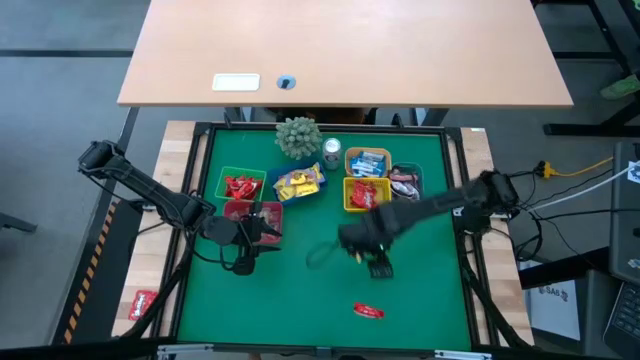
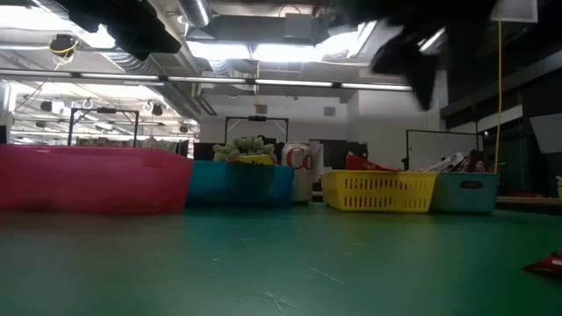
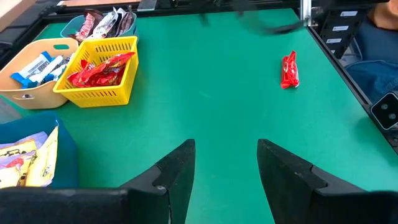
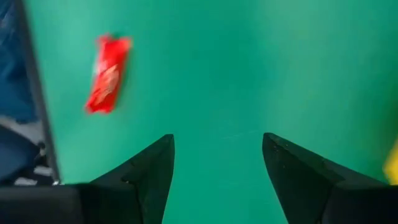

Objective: Sort candy
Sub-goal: Put the red chocolate bar into the green bin

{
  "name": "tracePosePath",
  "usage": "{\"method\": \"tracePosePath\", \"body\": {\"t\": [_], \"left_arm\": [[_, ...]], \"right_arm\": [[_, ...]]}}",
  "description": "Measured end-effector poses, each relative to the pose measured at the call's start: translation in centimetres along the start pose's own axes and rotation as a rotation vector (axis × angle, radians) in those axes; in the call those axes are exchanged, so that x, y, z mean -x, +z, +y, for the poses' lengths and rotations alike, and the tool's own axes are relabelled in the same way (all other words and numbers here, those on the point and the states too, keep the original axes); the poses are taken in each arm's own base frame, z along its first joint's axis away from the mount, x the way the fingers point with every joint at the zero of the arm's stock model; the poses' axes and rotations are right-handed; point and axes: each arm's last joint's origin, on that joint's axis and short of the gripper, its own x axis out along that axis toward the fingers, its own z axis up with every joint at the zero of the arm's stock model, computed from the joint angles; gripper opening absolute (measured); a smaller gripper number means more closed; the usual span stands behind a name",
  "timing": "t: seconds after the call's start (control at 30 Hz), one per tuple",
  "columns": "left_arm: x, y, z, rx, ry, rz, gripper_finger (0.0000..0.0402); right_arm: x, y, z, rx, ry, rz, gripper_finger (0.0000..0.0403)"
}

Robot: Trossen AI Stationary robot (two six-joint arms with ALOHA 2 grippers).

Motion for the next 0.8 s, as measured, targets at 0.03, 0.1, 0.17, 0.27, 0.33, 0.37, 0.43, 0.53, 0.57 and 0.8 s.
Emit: {"method": "tracePosePath", "body": {"t": [0.03, 0.1, 0.17, 0.27, 0.33, 0.37, 0.43, 0.53, 0.57, 0.8], "left_arm": [[0.0, 0.0, 0.0, 0.000, 0.000, 0.000, 0.0160], [0.0, 0.0, 0.0, 0.000, 0.000, 0.000, 0.0160], [0.0, 0.0, 0.0, 0.000, 0.000, 0.000, 0.0160], [0.0, 0.0, 0.0, 0.000, 0.000, 0.000, 0.0160], [0.0, 0.0, 0.0, 0.000, 0.000, 0.000, 0.0160], [0.0, 0.0, 0.0, 0.000, 0.000, 0.000, 0.0160], [0.0, 0.0, 0.0, 0.000, 0.000, 0.000, 0.0160], [0.0, 0.0, 0.0, 0.000, 0.000, 0.000, 0.0160], [0.0, 0.0, 0.0, 0.000, 0.000, 0.000, 0.0160], [0.0, 0.0, 0.0, -0.003, 0.004, -0.003, 0.0160]], "right_arm": [[-0.3, -0.3, 1.3, 0.022, 0.002, 0.010, 0.0241], [-0.9, -1.0, 3.8, 0.036, 0.004, 0.026, 0.0241], [-1.4, -1.8, 6.2, 0.029, -0.009, 0.031, 0.0241], [-2.2, -2.9, 9.4, -0.020, -0.057, -0.004, 0.0241], [-2.6, -3.6, 11.3, -0.044, -0.079, -0.044, 0.0241], [-2.9, -3.8, 12.2, -0.051, -0.087, -0.070, 0.0241], [-3.3, -4.3, 13.7, -0.055, -0.096, -0.124, 0.0241], [-3.8, -5.1, 15.7, -0.073, -0.102, -0.191, 0.0241], [-3.9, -5.3, 16.2, -0.086, -0.100, -0.210, 0.0241], [-6.6, -6.9, 19.1, -0.070, -0.178, -0.264, 0.0241]]}}
